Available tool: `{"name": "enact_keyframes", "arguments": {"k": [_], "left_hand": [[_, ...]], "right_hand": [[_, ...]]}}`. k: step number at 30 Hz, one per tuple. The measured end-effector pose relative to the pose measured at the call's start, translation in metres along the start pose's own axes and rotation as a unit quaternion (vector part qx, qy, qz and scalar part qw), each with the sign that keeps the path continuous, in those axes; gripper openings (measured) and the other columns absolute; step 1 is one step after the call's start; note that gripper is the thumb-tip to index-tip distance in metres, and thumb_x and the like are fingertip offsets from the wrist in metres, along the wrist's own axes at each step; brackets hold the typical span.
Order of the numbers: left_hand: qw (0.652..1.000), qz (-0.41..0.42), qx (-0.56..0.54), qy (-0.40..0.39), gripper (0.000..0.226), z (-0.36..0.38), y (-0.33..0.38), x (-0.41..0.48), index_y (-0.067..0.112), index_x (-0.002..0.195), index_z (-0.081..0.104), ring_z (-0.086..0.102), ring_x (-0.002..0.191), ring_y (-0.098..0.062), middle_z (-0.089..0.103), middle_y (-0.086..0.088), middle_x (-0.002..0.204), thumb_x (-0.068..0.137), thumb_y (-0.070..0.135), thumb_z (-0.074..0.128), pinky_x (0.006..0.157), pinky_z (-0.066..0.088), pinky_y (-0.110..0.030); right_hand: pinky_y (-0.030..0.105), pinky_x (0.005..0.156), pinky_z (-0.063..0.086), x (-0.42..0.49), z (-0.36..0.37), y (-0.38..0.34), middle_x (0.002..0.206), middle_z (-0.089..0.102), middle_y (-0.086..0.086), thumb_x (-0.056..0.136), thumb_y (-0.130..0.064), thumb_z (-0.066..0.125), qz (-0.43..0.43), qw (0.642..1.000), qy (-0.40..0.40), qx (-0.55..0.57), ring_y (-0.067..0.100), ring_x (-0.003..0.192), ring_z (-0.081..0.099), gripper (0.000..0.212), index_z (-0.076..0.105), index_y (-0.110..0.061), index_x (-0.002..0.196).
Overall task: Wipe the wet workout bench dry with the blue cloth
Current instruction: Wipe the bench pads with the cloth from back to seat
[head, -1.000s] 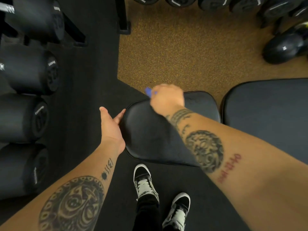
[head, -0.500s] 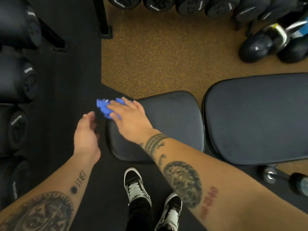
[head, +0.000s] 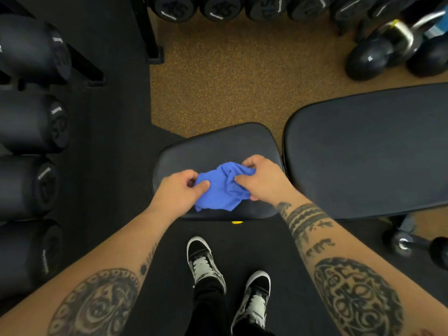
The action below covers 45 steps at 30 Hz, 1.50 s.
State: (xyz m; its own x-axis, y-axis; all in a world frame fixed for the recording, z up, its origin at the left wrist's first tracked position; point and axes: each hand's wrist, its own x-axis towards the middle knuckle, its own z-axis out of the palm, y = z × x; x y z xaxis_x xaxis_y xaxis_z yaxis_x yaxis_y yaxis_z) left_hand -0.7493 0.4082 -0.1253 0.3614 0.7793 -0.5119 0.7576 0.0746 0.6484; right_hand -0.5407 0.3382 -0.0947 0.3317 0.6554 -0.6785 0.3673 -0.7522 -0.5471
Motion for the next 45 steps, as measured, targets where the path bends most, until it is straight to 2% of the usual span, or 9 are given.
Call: {"name": "enact_keyframes", "arguments": {"k": [3,7,13,18,24,30,34,38,45], "left_hand": [[0.986,0.019,0.082,0.142,0.03,0.013,-0.009,-0.012,0.029,0.115,0.069,0.057,0.111,-0.021,0.066,0.006,0.118,0.09,0.042,0.059,0.092,0.044,-0.033],[0.979,-0.067,0.118,0.15,0.042,0.016,-0.014,-0.007,0.038,0.142,0.049,0.011,0.151,-0.028,0.023,0.006,0.164,0.1,0.036,0.044,0.118,0.013,-0.053],[0.979,-0.084,0.035,0.183,0.04,0.019,-0.005,0.012,0.034,0.137,0.056,0.002,0.154,-0.022,0.017,0.006,0.166,0.101,0.034,0.038,0.118,-0.007,-0.063],[0.98,-0.004,0.027,0.199,0.039,0.015,0.027,0.037,0.022,0.137,0.055,0.01,0.152,-0.022,0.026,0.002,0.163,0.1,0.029,0.046,0.122,0.007,-0.051],[0.983,0.09,-0.097,0.126,0.03,0.038,0.109,0.057,0.02,0.125,0.064,0.055,0.118,-0.008,0.061,0.006,0.125,0.098,0.015,0.051,0.107,0.04,-0.024],[0.945,0.063,-0.265,-0.181,0.03,0.128,0.24,0.057,0.027,0.125,0.059,0.066,0.102,-0.006,0.069,0.007,0.116,0.095,0.025,0.063,0.082,0.052,-0.019],[0.966,0.101,-0.08,-0.223,0.014,0.216,0.32,0.032,0.033,0.096,0.071,0.068,0.068,-0.014,0.074,0.007,0.081,0.086,0.022,0.068,0.053,0.05,-0.027],[0.959,0.15,-0.012,-0.24,0.014,0.334,0.391,-0.002,0.029,0.094,0.068,0.069,0.076,-0.012,0.073,0.009,0.085,0.082,0.023,0.071,0.058,0.053,-0.031],[0.907,0.244,0.036,-0.341,0.041,0.559,0.473,-0.068,0.03,0.106,0.058,0.064,0.089,-0.002,0.067,0.011,0.101,0.072,0.018,0.076,0.078,0.051,-0.023]], "right_hand": [[0.05,0.1,0.042,-0.023,0.043,0.014,0.144,0.046,0.011,0.087,-0.036,0.063,-0.11,0.94,0.236,-0.221,0.036,0.132,0.044,0.053,0.05,-0.019,0.135],[0.07,0.113,0.011,-0.026,0.118,0.013,0.166,0.012,0.009,0.088,-0.065,0.048,-0.16,0.927,0.147,-0.306,0.047,0.15,0.001,0.081,0.022,-0.029,0.156],[0.072,0.113,0.002,0.039,0.097,0.018,0.167,0.012,0.004,0.092,-0.065,0.042,-0.218,0.892,0.161,-0.361,0.05,0.149,-0.003,0.066,0.029,-0.042,0.152],[0.065,0.117,0.003,0.087,0.032,0.01,0.168,0.009,0.005,0.095,-0.061,0.043,-0.222,0.889,0.161,-0.367,0.044,0.152,-0.003,0.068,0.023,-0.038,0.156],[0.035,0.101,0.042,0.085,-0.065,0.019,0.14,0.053,0.002,0.1,-0.043,0.047,-0.12,0.969,0.204,0.069,0.022,0.124,0.053,0.046,0.048,-0.026,0.142],[0.046,0.104,0.049,0.013,-0.143,0.092,0.124,0.067,0.008,0.092,-0.056,0.052,-0.068,0.826,0.156,0.537,0.025,0.117,0.064,0.056,0.058,-0.012,0.127],[0.054,0.107,0.046,-0.028,-0.207,0.201,0.128,0.067,0.018,0.092,-0.063,0.044,-0.045,0.761,0.19,0.619,0.034,0.121,0.062,0.068,0.061,-0.009,0.13],[0.054,0.102,0.049,-0.072,-0.273,0.33,0.131,0.064,0.019,0.087,-0.075,0.038,-0.035,0.711,0.221,0.667,0.037,0.122,0.061,0.086,0.057,-0.006,0.135],[0.036,0.068,0.059,-0.132,-0.36,0.546,0.091,0.073,0.004,0.097,-0.012,0.061,0.06,0.64,0.42,0.641,0.019,0.085,0.07,0.008,0.063,-0.013,0.105]]}}
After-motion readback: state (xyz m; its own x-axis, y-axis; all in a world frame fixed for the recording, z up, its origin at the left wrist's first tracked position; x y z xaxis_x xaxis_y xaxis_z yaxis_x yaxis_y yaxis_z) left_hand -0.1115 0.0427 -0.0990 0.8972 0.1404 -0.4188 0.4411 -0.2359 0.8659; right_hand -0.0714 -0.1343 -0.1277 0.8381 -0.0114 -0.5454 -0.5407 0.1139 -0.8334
